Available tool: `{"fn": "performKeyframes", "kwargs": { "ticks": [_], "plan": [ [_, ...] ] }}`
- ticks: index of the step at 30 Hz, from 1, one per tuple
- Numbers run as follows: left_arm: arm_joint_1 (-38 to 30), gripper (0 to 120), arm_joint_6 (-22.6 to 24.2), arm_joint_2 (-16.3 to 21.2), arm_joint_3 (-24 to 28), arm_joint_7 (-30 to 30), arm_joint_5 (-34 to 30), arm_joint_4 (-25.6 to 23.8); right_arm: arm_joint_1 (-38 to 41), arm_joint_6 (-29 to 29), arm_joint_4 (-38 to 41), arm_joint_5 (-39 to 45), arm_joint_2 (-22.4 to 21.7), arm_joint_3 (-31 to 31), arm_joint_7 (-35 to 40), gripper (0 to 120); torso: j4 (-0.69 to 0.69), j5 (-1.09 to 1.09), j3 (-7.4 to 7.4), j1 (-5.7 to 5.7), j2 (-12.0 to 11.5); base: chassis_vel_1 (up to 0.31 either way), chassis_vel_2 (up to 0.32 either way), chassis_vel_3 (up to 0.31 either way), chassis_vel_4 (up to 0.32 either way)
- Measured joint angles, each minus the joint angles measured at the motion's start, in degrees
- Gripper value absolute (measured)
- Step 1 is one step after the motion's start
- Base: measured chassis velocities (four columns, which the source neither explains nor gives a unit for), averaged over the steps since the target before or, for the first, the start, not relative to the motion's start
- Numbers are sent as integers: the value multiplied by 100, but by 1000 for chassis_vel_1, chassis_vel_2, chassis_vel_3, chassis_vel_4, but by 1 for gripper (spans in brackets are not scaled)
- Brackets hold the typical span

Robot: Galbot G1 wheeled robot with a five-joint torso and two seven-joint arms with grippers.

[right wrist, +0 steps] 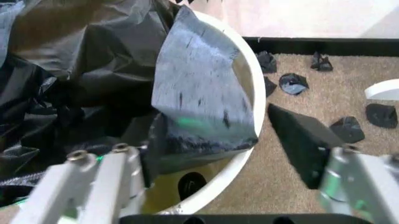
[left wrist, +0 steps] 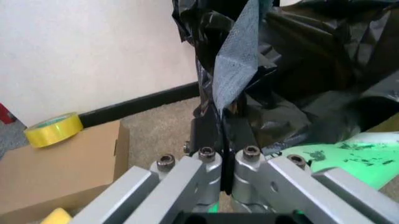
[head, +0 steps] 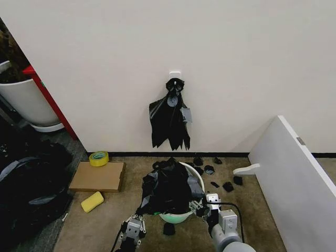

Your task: Place the garbage bag over the trash bin.

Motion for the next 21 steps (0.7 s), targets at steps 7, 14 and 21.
{"fn": "performKeyframes", "kwargs": {
  "ticks": [7,14,21],
  "plan": [
    [-8,0,0,20,13,-8,-6,-7,-89,91,-9,-31,-13,40,-61,30,0,-1,0,0,0,0,0,0,0],
    [-12,0,-16,25,-5,-26,-16,-52,-285,-12,127,-162,-120,13,-7,4,0,-1,0,0,0,0,0,0,0],
    [-12,0,-40,36,-115,-32,-60,-152,-490,78,420,-283,-303,142,-30,0,0,-2,0,0,0,0,0,0,0]
  ]
}}
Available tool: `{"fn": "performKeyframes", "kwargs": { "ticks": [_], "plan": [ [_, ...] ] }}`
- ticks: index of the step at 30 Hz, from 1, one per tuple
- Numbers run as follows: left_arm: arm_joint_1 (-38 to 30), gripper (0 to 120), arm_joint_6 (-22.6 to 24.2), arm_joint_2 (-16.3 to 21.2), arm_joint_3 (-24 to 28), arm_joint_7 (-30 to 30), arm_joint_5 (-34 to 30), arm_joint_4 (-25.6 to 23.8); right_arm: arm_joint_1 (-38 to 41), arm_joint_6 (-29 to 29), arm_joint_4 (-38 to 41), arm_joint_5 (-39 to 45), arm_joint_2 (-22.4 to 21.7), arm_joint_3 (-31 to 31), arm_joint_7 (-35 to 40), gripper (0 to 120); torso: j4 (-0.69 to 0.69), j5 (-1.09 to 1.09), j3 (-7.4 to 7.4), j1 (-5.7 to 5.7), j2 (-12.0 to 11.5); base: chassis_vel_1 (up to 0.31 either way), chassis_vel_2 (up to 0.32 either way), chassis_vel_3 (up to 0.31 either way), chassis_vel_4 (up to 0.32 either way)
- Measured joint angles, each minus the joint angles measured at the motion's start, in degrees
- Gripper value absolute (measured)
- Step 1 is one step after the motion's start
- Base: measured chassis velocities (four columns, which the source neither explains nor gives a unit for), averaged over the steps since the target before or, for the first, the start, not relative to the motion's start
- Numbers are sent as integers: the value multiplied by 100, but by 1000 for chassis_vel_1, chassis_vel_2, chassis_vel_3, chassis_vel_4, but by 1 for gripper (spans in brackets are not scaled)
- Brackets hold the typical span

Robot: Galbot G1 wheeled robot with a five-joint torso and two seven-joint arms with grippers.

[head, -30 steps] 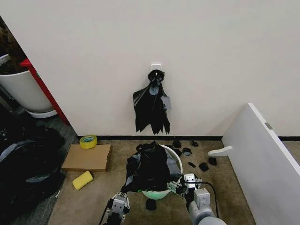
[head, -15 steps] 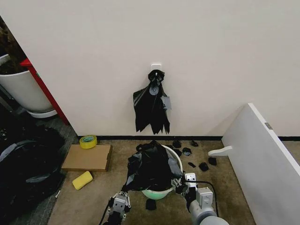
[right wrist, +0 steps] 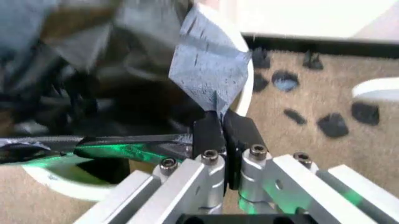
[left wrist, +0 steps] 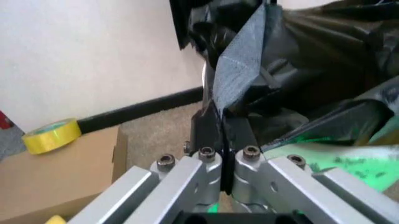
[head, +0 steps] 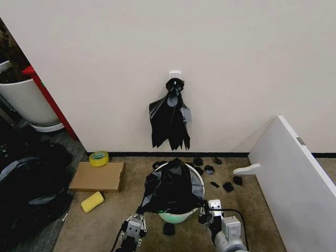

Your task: Place the garbage bag over the trash bin.

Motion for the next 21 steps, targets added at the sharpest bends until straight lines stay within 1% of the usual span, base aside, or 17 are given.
{"fn": "performKeyframes", "kwargs": {
  "ticks": [3,5,10,14,16,18,20,21],
  "plan": [
    [26,0,-25,55,-146,0,-63,-133,-120,54,368,40,-162,157,-19,0,0,0,0,0,0,0,0,0,0],
    [70,0,-25,144,-214,-14,-98,-187,-286,-97,519,98,-321,190,128,0,1,0,0,0,0,0,0,0,0],
    [175,0,-26,310,-202,-126,-62,-127,-766,-406,539,12,-548,102,354,0,-1,1,0,0,0,0,0,0,0],
    [196,0,-34,337,-100,-179,14,40,-910,-477,342,-170,-540,-21,378,0,0,1,0,-1,0,0,0,0,0],
    [142,0,-34,297,12,-206,47,219,-901,-457,20,-463,-472,-108,349,0,0,3,0,-1,0,0,0,0,0],
    [48,0,7,222,103,-245,43,385,-826,-303,-401,-857,-395,-144,222,0,-1,3,0,-1,0,0,0,0,0],
    [-68,0,69,104,158,-298,18,573,-721,-28,-824,-1335,-305,-147,34,0,0,5,0,-1,0,0,0,0,0],
    [-68,0,69,104,158,-298,18,573,-721,-28,-824,-1335,-305,-147,34,0,0,5,0,-1,0,0,0,0,0]
  ]
}}
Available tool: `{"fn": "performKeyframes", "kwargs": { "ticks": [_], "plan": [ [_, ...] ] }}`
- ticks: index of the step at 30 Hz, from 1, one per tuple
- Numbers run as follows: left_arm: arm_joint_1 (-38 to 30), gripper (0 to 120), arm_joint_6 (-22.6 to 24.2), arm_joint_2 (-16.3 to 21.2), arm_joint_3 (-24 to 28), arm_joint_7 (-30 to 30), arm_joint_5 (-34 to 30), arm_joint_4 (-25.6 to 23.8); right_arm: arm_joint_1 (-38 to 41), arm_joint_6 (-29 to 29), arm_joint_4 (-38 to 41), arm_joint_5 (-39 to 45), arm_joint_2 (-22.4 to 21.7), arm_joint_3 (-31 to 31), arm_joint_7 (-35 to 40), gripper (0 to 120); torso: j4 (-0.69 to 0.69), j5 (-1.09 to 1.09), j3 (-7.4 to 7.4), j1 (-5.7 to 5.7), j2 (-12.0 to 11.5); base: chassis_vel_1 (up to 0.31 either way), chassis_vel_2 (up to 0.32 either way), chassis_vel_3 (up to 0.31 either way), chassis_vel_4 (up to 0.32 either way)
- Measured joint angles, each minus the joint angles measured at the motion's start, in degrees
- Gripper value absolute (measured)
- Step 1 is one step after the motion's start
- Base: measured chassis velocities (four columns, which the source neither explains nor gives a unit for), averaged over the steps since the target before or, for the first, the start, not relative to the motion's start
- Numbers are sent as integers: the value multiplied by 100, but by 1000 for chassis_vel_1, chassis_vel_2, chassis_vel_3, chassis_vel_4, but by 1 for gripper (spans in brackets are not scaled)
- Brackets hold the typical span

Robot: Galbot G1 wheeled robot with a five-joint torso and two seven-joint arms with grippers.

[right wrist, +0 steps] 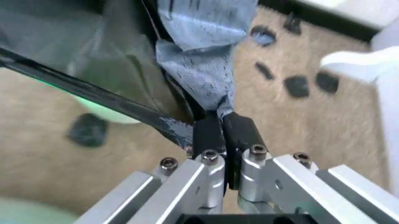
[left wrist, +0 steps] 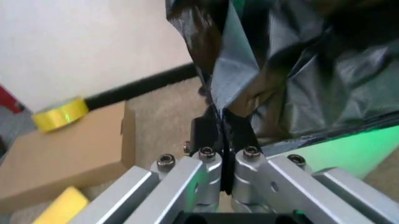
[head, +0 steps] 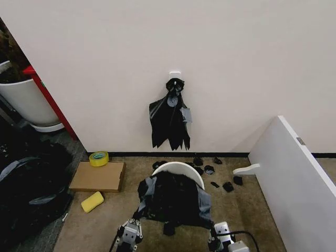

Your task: Place the garbage bag over the trash bin.

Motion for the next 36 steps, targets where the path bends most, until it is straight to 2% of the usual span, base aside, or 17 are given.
{"fn": "performKeyframes", "kwargs": {
  "ticks": [7,8,13,22,31,34,36],
  "plan": [
    [-333,0,110,-269,28,-110,-227,423,313,963,-1033,-1393,314,161,-496,0,1,-4,0,0,0,0,0,0,0],
    [-333,0,110,-269,28,-110,-227,423,313,963,-1033,-1393,314,161,-496,0,1,-4,0,0,0,0,0,0,0],
    [-558,0,121,-450,-27,-115,-411,635,496,1744,-1645,-1983,508,302,-820,0,0,-3,0,0,0,0,0,0,0],
    [-650,0,161,-632,-192,-108,-599,779,834,2675,-2246,-1809,690,360,-1367,0,0,-3,0,1,0,0,0,0,0],
    [-506,0,200,-556,-204,-132,-616,598,782,2862,-2166,-1283,588,363,-1566,0,0,-3,0,1,0,0,0,0,0],
    [-440,1,313,-428,-206,-227,-704,392,611,3064,-1978,-1033,435,372,-1720,13,0,-3,0,1,0,0,0,0,0],
    [-386,10,480,-318,-199,-285,-851,214,487,3126,-1844,-898,345,389,-1846,20,0,-3,0,1,0,0,0,0,0]
  ]
}}
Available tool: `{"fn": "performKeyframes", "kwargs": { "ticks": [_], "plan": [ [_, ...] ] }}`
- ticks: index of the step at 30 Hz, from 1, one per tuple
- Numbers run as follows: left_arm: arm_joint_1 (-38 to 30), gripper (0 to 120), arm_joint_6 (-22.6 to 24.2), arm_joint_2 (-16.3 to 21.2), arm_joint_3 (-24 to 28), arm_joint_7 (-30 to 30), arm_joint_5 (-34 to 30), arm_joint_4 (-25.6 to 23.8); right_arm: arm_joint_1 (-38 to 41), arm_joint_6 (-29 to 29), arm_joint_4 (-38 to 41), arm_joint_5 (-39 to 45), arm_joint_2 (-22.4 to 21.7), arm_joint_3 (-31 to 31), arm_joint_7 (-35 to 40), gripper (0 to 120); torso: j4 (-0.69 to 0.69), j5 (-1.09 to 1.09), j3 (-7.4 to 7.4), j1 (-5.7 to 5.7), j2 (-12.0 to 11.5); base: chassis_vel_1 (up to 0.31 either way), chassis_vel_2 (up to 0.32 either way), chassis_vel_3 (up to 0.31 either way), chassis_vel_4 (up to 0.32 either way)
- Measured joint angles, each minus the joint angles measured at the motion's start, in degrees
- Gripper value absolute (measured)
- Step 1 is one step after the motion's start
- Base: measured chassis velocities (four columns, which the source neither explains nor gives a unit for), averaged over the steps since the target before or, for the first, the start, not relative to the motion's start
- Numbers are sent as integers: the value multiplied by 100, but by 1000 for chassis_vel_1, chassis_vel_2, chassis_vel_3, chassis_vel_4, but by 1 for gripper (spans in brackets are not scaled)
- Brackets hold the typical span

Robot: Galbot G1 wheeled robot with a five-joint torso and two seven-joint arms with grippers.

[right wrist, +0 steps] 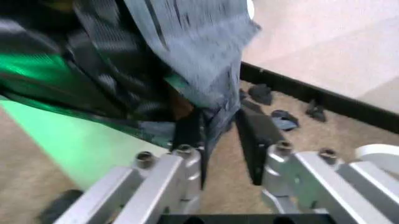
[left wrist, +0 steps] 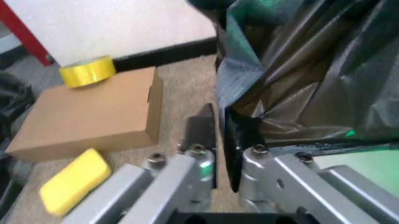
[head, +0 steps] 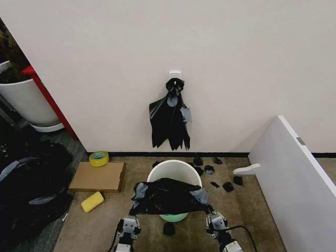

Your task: Place the garbage bag over the trash bin.

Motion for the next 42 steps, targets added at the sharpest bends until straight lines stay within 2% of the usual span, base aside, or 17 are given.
{"fn": "performKeyframes", "kwargs": {
  "ticks": [4,6,8,9,11,14,20,24,26,29,30,31,33,36,38,39,42],
  "plan": [
    [109,22,413,187,5,-125,-368,-400,-275,-44,343,196,-175,5,-30,32,0,0,0,0,0,0,0,0,0],
    [133,24,493,224,1,-149,-435,-472,-332,-56,406,208,-205,6,-26,40,0,0,0,0,0,0,0,0,0],
    [162,36,589,272,-8,-181,-512,-557,-408,-67,489,213,-244,12,-20,48,0,0,0,0,0,0,0,0,0],
    [162,36,589,272,-8,-181,-512,-557,-408,-67,489,213,-244,12,-20,48,0,0,0,0,0,0,0,0,0],
    [282,48,874,439,-45,-335,-714,-814,-586,-73,673,170,-319,38,22,58,-1,-1,0,0,0,0,0,0,0],
    [492,58,1139,684,-67,-529,-889,-1115,-771,-43,810,-11,-392,72,68,71,0,-1,0,0,0,0,0,0,0],
    [940,80,1187,1101,-147,-647,-832,-1522,-1048,205,984,-414,-526,128,36,90,0,-1,0,0,0,0,0,0,0],
    [980,97,527,1099,-385,-165,-660,-1506,-1024,248,1029,-476,-497,148,-8,100,0,-1,0,0,0,0,0,0,0],
    [983,97,431,1097,-449,-36,-652,-1488,-1014,248,1029,-477,-487,148,-9,100,0,-1,0,0,0,0,0,0,0],
    [981,100,99,1138,-733,521,-696,-1366,-965,247,1001,-477,-442,150,-16,100,1,-1,0,0,0,0,0,0,0],
    [932,100,-133,1192,-903,944,-880,-1192,-913,247,959,-469,-402,144,-25,100,0,-1,0,0,0,0,0,0,0],
    [932,100,-133,1192,-903,944,-880,-1192,-913,247,959,-469,-402,144,-25,100,0,-1,0,0,0,0,0,0,0],
    [925,100,-609,1289,-999,1823,-1013,-900,-861,247,925,-460,-357,125,-41,100,0,0,0,0,0,0,0,0,0],
    [913,100,-929,1334,-1011,2388,-973,-638,-839,247,909,-456,-342,113,-51,100,0,-1,0,0,0,0,0,0,0],
    [807,100,-1413,1328,-1026,2971,-853,-236,-803,250,878,-455,-322,108,-73,100,0,-1,0,0,0,0,0,0,0],
    [807,100,-1413,1328,-1026,2971,-853,-236,-803,250,878,-455,-322,108,-73,100,0,-1,0,0,0,0,0,0,0],
    [646,100,-2117,1255,-1071,3725,-890,331,-758,265,846,-455,-284,101,-98,100,0,-1,0,0,0,0,0,0,0]
  ]
}}
